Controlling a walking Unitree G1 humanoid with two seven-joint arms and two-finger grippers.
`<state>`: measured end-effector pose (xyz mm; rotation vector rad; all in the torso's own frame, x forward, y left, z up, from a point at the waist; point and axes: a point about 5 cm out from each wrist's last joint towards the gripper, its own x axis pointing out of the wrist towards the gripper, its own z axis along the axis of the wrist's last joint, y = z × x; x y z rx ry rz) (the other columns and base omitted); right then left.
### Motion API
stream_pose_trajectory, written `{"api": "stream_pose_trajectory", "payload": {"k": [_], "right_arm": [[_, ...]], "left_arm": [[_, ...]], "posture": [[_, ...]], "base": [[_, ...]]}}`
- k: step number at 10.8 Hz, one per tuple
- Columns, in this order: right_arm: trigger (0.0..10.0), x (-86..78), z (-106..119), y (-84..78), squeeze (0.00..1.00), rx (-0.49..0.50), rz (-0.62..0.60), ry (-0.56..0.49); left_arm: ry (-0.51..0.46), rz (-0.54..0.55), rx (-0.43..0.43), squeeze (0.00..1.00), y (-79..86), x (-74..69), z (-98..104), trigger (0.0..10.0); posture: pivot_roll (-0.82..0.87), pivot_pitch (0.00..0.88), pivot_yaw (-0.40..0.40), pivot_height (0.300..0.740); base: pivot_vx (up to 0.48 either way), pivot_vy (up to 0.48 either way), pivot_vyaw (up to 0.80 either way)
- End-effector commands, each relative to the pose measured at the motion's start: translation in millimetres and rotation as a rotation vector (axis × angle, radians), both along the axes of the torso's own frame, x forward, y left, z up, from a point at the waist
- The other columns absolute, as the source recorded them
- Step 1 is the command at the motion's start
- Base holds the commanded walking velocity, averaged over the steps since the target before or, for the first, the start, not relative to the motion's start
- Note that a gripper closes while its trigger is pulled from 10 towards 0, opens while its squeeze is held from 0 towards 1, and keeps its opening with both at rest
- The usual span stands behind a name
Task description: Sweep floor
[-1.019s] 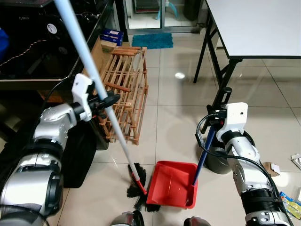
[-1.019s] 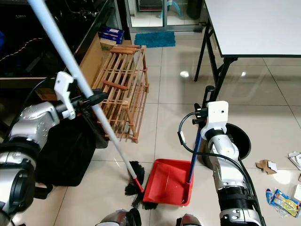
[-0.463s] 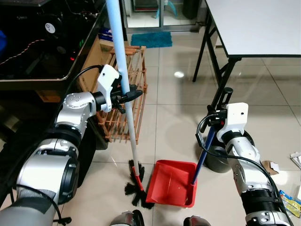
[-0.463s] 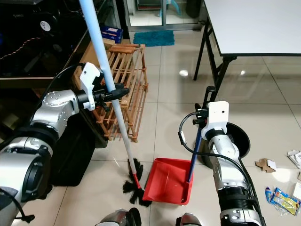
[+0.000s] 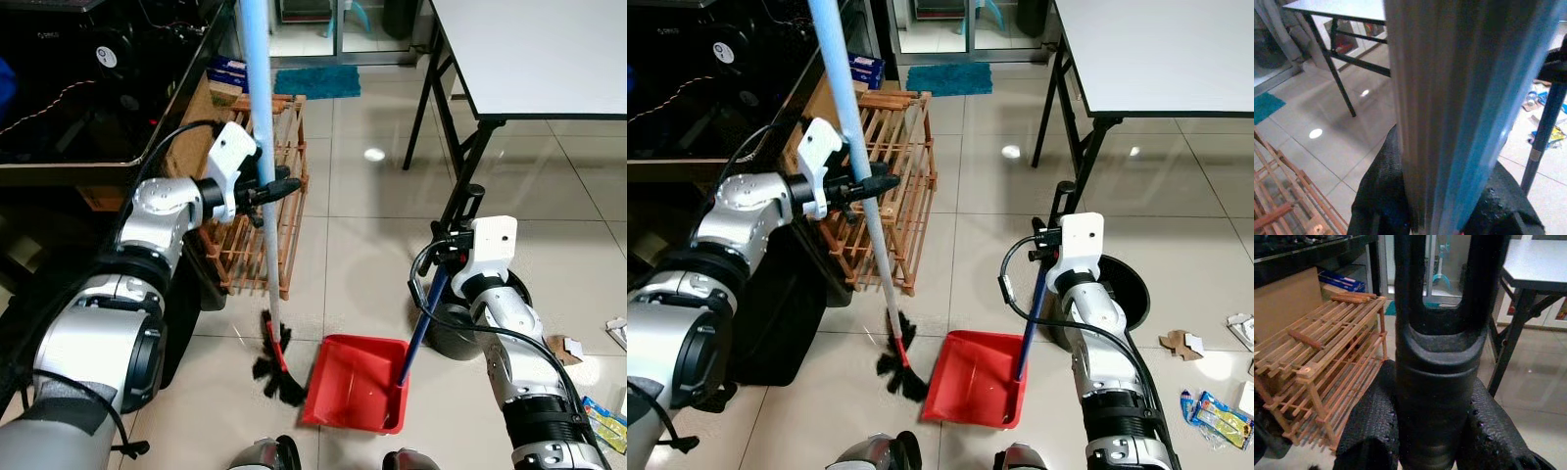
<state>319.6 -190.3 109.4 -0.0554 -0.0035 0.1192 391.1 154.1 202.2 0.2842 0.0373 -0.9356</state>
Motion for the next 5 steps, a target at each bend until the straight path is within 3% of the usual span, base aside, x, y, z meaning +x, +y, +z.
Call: {"api": "stream_pose_trajectory", "payload": {"k": [1,5], "right_arm": [[10.0,-1.6,6.3,3.7,0.00,0.018,0.030,-0.026],[10.0,-5.6,2.4,5.7,0.00,0.016,0.047,-0.013]], "left_arm": [[-0.032,-0.072,0.038,0.00,-9.2,1.2,11.8,0.0],[0.047,-0.338,0.017,0.00,-50.9,-16.6,-14.2,0.0]], "posture": [[-0.24,0.120,0.105,0.740],[-0.24,0.123,0.106,0.740]], "base": [[0.000,0.000,0.00],[0.000,0.000,0.00]]}}
